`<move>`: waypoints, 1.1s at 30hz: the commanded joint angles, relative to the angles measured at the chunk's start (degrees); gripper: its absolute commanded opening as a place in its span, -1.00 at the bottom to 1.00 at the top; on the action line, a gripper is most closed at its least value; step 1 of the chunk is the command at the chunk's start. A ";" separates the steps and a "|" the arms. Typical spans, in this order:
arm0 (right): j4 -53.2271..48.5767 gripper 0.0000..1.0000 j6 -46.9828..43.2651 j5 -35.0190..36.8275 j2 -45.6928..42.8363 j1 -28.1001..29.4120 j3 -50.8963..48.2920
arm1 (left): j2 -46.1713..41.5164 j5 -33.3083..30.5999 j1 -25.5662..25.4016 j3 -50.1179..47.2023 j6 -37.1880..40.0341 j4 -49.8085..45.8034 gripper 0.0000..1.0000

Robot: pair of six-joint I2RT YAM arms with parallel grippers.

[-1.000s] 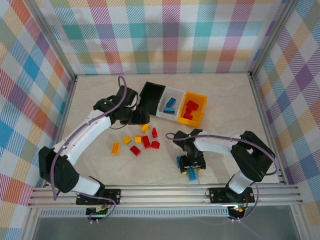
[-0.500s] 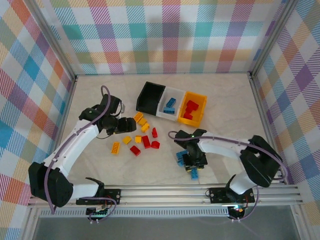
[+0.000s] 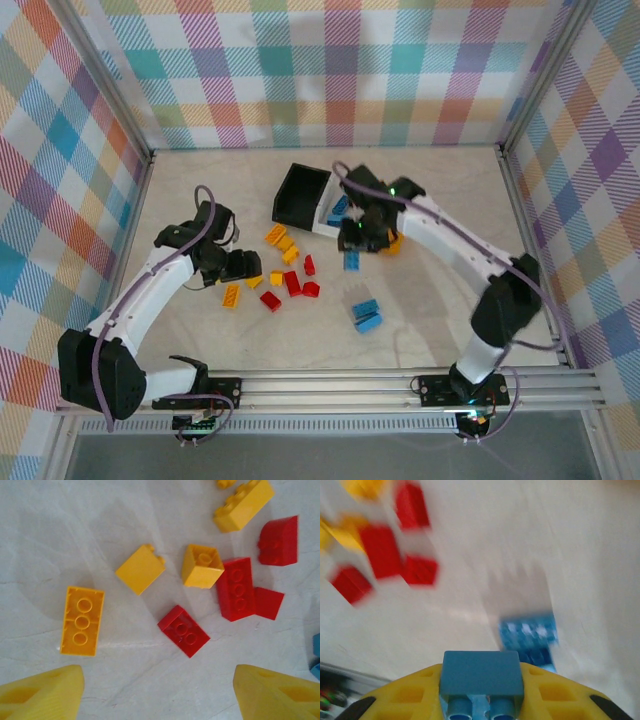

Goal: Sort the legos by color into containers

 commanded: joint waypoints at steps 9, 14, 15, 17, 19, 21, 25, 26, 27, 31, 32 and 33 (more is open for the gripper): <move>-6.23 -0.39 -7.09 -4.50 36.00 -11.42 45.78 | 2.15 -2.68 1.37 -1.53 -3.25 -6.00 0.57; -4.54 -0.38 -5.15 -6.90 42.43 -13.81 52.62 | 6.82 -3.87 4.15 -2.58 -4.06 -5.83 0.57; -3.41 -0.34 -4.82 -7.49 42.74 -14.11 52.21 | 7.78 -3.90 4.76 -2.46 -3.85 -5.52 0.56; -2.08 -0.20 -4.55 -8.40 43.20 -14.27 51.76 | 9.77 -3.28 5.34 -2.19 -3.33 -4.58 0.56; -1.85 0.10 -4.54 -8.50 43.21 -14.34 51.67 | 11.96 -3.30 5.44 -1.66 -2.73 -4.00 0.56; -1.77 0.20 -4.79 -8.89 42.46 -14.28 51.15 | 13.92 -3.31 5.51 -1.07 -2.13 -3.66 0.56; -2.36 0.28 -5.68 -8.03 37.75 -14.39 47.07 | 16.94 -3.95 5.99 -0.01 -0.76 -3.45 0.53; -2.38 0.29 -5.56 -7.93 36.01 -14.28 45.23 | 17.56 -3.95 6.09 0.14 -0.38 -3.38 0.52; -2.04 0.30 -5.34 -8.09 33.76 -14.27 42.41 | 18.27 -3.91 6.17 0.40 0.06 -3.44 0.50; 4.26 0.31 -3.61 -9.18 21.65 -13.86 25.08 | 20.92 -3.58 6.16 0.70 1.08 -3.03 0.43; 5.87 0.32 -3.18 -9.29 19.16 -13.82 21.30 | 21.28 -3.64 6.17 0.55 1.21 -2.71 0.42; 7.44 0.32 -2.43 -9.76 16.71 -13.75 17.29 | 21.66 -3.89 6.17 0.29 1.41 -2.32 0.41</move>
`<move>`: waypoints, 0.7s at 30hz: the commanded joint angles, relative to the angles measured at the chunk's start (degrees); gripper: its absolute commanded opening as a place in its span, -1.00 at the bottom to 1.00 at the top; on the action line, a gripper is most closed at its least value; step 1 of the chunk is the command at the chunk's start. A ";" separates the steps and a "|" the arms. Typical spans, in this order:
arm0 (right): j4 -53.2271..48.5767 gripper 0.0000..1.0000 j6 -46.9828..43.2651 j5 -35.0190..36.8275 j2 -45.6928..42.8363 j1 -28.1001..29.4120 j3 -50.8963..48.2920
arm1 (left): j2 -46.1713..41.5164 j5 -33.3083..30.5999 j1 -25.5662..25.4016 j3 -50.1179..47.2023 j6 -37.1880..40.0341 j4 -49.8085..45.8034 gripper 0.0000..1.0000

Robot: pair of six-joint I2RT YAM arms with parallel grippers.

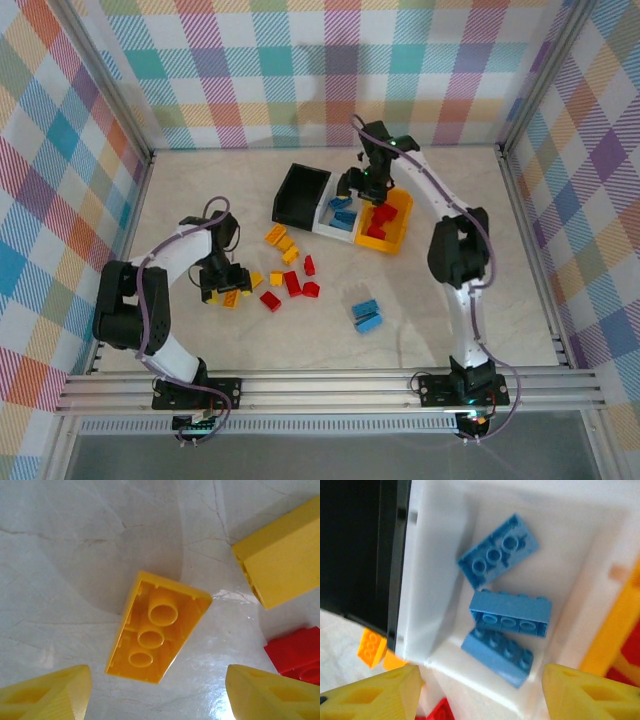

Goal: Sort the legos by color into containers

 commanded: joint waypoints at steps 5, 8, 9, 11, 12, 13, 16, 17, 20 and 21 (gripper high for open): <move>8.01 0.32 3.83 -2.92 -17.60 1.08 -19.28 | 3.46 -1.67 0.96 0.04 3.47 2.09 0.33; 8.03 0.32 4.34 -2.57 -21.79 2.14 -23.53 | 4.91 -1.53 1.55 -0.01 4.10 3.69 0.28; 7.84 0.32 4.34 -2.52 -22.79 2.53 -24.40 | 5.46 -1.82 1.57 0.20 4.33 3.96 0.24; 7.16 0.32 4.26 -2.39 -24.63 3.44 -26.00 | 6.50 -2.03 1.63 0.81 4.89 4.32 0.17; 6.79 0.32 4.17 -2.29 -25.26 3.76 -26.59 | 6.97 -2.08 1.60 0.95 5.14 4.37 0.13; 6.36 0.32 4.09 -2.05 -26.01 3.91 -27.30 | 7.30 -2.00 1.70 1.17 5.26 4.43 0.07; 6.02 0.32 4.16 -1.46 -28.38 3.96 -29.67 | 7.39 -1.77 1.71 1.23 5.29 4.63 -0.22; 6.05 0.32 4.20 -1.34 -29.00 4.01 -30.36 | 7.22 -1.55 1.69 1.22 5.26 4.63 -0.27; 5.79 0.32 4.42 -2.29 -29.78 4.04 -31.69 | 6.71 -1.09 1.73 1.35 5.07 4.12 -0.33; 5.71 0.32 4.44 -2.76 -30.00 4.01 -32.04 | 6.40 -1.07 1.71 1.44 5.00 3.94 -0.37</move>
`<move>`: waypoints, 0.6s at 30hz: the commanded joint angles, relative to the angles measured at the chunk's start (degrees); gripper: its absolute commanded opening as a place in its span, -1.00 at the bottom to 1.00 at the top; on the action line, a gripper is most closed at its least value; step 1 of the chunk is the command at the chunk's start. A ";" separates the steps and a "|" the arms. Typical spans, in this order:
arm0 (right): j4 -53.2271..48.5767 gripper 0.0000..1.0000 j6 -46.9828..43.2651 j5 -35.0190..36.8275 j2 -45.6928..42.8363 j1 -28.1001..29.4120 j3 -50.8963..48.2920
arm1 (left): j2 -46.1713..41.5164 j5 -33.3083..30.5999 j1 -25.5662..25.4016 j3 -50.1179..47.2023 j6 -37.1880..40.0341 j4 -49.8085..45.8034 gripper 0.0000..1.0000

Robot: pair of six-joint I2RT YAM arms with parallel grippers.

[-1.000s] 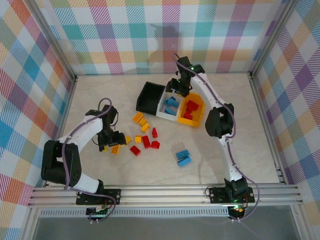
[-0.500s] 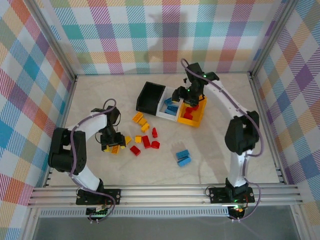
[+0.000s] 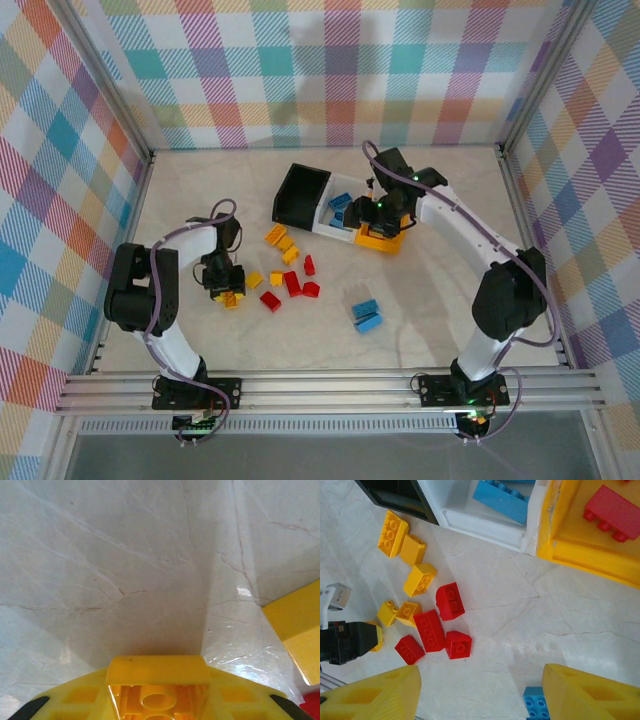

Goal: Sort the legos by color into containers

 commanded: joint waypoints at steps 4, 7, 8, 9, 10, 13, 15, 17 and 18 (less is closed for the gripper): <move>-0.34 0.32 0.95 -2.53 -3.35 -0.08 -3.36 | -3.43 0.44 0.64 2.64 -0.03 -2.84 -0.42; -0.13 0.33 1.12 -3.24 -4.75 -0.11 -5.77 | -7.68 1.67 0.65 6.89 -0.57 -5.51 -0.42; -0.05 0.33 1.26 -3.58 -5.23 -0.03 -6.80 | -9.45 3.48 0.60 8.72 -0.74 -5.24 -0.42; 0.09 0.32 1.58 -3.86 -5.53 -0.06 -7.61 | -10.58 4.69 0.69 10.48 -1.28 -4.80 -0.42; 0.53 0.33 2.09 -4.26 -6.06 -0.08 -8.80 | -11.17 6.05 0.65 12.89 -1.99 -3.90 -0.42; 2.77 0.32 3.70 -5.58 -7.85 -0.08 -12.33 | -8.60 10.81 0.64 21.09 -4.98 -0.62 -0.43; 3.62 0.32 4.35 -5.90 -8.87 -0.08 -13.86 | -4.97 13.97 0.56 25.96 -7.65 2.69 -0.44; 3.82 0.32 4.47 -6.05 -9.55 -0.08 -14.53 | -0.65 16.51 0.10 30.46 -10.80 5.73 -0.44; 3.74 0.32 4.32 -6.09 -10.02 -0.08 -14.66 | 1.95 17.84 -0.20 33.08 -12.40 7.54 -0.45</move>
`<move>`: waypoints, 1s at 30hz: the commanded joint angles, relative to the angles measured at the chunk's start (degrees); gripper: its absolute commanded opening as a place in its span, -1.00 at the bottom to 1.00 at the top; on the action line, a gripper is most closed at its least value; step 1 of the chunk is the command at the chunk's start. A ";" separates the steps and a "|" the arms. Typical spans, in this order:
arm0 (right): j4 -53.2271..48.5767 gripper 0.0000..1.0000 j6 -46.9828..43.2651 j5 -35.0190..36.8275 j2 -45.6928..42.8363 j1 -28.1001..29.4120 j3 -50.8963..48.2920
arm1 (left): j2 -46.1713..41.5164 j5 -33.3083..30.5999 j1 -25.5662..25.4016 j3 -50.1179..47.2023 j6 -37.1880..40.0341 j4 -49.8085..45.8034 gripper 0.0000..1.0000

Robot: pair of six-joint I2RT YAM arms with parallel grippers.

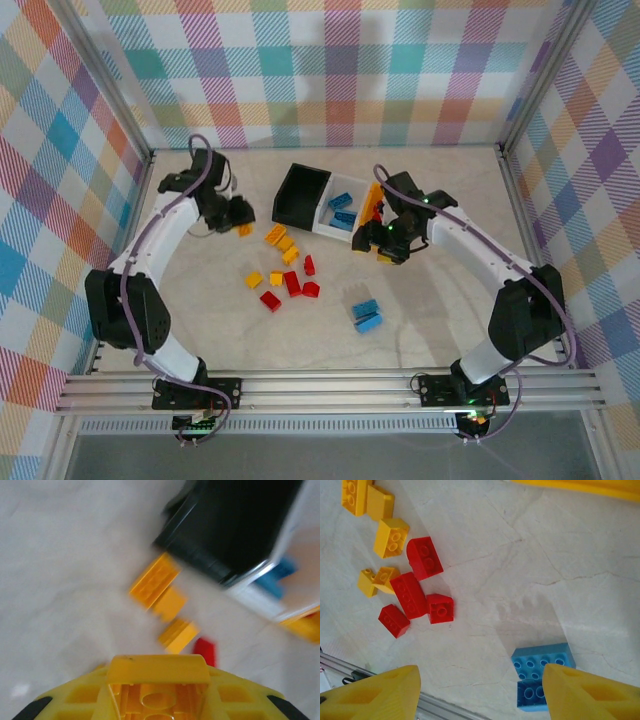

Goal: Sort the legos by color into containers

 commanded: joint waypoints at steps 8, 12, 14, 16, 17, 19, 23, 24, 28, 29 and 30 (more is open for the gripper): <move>1.37 0.33 1.35 -1.55 -5.78 -0.13 -2.43 | 26.89 7.81 -5.44 28.05 -9.77 4.66 -0.45; 1.04 0.33 1.23 -1.11 -6.55 -0.09 -3.40 | 35.72 8.05 -7.40 39.42 -9.87 1.33 -0.45; 0.63 0.33 0.99 -0.85 -6.72 -0.09 -3.27 | 39.26 7.55 -8.19 43.31 -9.54 -0.17 -0.44; 0.19 0.33 0.88 -0.75 -7.02 -0.07 -2.84 | 42.01 7.18 -8.65 46.14 -9.35 -1.34 -0.43; -0.28 0.33 0.87 -0.71 -7.08 -0.16 -2.53 | 42.89 7.27 -8.73 46.72 -9.34 -1.46 -0.40; -0.90 0.34 1.06 -0.68 -7.65 -0.10 -2.17 | 43.71 7.32 -8.83 47.22 -9.13 -1.54 -0.32; -0.95 0.35 3.62 -0.30 -11.27 -0.08 -3.88 | 43.33 6.97 -8.89 47.42 -7.47 -2.71 -0.07; -0.69 0.35 4.45 -0.11 -12.58 -0.08 -4.66 | 42.96 6.88 -8.91 47.33 -7.00 -3.11 -0.01; 0.34 0.36 8.33 0.95 -17.93 0.18 -8.23 | 39.89 6.88 -8.83 45.29 -6.35 -3.37 0.18; 0.45 0.36 8.99 1.24 -19.21 0.28 -8.85 | 38.83 6.90 -8.84 44.61 -6.31 -3.41 0.21; 0.43 0.36 9.40 1.57 -19.94 0.48 -9.20 | 37.70 6.81 -8.83 43.83 -6.40 -3.39 0.23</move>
